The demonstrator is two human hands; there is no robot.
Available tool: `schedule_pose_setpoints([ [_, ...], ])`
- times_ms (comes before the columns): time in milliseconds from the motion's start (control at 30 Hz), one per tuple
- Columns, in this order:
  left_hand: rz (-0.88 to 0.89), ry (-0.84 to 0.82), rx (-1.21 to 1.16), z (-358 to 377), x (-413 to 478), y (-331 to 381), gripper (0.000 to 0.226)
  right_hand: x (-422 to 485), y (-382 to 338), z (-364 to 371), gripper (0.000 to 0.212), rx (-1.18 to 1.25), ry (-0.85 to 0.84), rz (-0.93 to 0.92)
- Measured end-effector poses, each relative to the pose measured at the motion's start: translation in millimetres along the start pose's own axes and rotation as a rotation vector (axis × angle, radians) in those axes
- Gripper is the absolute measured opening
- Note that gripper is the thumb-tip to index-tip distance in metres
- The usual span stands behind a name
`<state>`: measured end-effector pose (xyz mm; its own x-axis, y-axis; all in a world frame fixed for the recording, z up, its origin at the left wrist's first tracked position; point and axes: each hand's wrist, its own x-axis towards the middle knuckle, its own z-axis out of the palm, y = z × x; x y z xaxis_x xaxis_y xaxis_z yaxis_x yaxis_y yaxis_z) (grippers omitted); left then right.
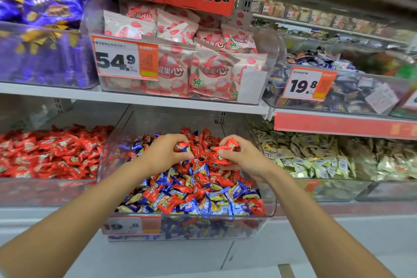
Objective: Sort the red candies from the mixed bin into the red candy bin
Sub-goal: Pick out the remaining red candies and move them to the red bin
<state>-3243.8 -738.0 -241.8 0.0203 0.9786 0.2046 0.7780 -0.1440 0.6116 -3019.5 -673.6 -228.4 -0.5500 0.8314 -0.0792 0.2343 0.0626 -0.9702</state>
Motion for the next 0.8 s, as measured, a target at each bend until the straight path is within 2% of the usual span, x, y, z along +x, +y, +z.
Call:
schedule_pose_setpoints([
  [133, -0.036, 0.007, 0.011, -1, -1, -1, 0.033, 3, 5, 3, 0.018, -0.022, 0.005, 0.034],
  [267, -0.04, 0.073, -0.011, 4, 8, -4, 0.019, 15, 13, 3, 0.013, -0.195, 0.143, -0.016],
  [367, -0.035, 0.083, 0.04, 14, 27, -7, 0.031, 25, 19, 5, 0.016, -0.298, 0.201, -0.041],
  [433, -0.011, 0.041, 0.172, 22, 43, -11, 0.037, 34, 21, 7, 0.021, -0.338, 0.248, -0.04],
  [500, -0.018, -0.043, 0.406, 27, 56, -16, 0.05, 41, 23, 8, 0.024, -0.35, 0.289, -0.002],
  [600, -0.045, -0.073, 0.618, 30, 63, -26, 0.066, 48, 27, 8, 0.028, -0.364, 0.271, 0.029],
  [800, -0.036, -0.039, 0.51, 22, 56, -40, 0.058, 61, 28, 18, 0.034, -0.359, 0.183, -0.023],
])
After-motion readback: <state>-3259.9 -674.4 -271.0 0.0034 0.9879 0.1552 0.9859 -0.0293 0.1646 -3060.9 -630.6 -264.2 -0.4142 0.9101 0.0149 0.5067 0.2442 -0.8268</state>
